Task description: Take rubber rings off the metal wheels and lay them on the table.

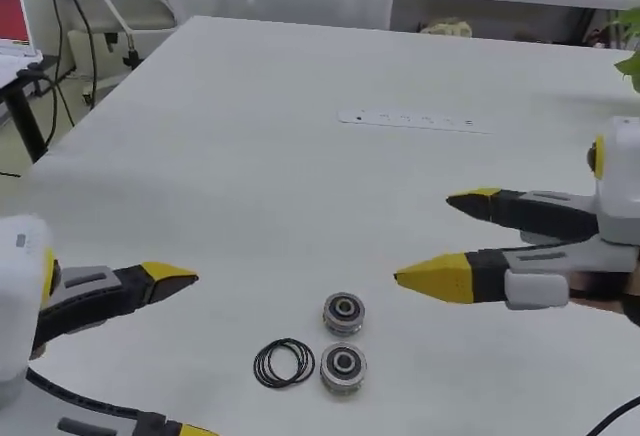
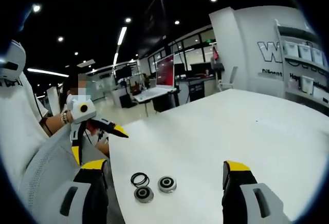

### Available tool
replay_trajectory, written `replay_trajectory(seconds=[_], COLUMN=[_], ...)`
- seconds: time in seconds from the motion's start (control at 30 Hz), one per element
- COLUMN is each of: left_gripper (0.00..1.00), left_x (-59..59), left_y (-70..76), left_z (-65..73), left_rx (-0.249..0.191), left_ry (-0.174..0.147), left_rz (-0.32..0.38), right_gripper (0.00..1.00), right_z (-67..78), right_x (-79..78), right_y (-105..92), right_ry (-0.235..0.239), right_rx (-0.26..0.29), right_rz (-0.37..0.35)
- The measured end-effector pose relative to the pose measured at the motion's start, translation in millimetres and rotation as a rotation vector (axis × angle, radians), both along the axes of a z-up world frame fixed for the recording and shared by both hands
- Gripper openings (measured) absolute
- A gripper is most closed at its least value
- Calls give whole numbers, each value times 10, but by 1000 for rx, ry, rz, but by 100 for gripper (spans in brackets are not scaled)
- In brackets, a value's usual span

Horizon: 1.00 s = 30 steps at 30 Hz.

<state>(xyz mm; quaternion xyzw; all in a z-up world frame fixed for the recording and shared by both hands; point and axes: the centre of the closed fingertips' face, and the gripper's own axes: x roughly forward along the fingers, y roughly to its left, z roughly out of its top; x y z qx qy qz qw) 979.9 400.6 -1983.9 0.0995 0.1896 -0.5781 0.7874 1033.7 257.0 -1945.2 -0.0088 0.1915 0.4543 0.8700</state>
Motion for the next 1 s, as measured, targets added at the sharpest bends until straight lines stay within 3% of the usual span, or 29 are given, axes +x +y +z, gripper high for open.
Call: replay_trajectory(seconds=[0.07, 0.23, 0.37, 0.43, 0.67, 1.0], left_gripper=[96, 97, 99, 99, 99, 99], left_x=[-1, 4, 26, 31, 39, 59], left_y=[6, 22, 67, 68, 49, 32], left_z=[27, 37, -39, -26, 9, -15], left_rx=[1, 4, 35, 21, 6, 11], left_ry=[-5, -5, -1, 13, 5, 7], left_rz=[7, 23, 51, 65, 74, 92], right_gripper=[98, 99, 99, 99, 99, 99], right_z=[-8, -102, -203, -263, -443, -527], right_x=[-58, -183, -265, -307, -443, -553], right_y=[-51, -233, -395, -459, -589, -675], right_ry=[-17, -23, -8, 5, 37, 61], right_rx=[-9, -40, -48, -51, -99, -113], right_rz=[0, -32, -80, -99, -133, -164])
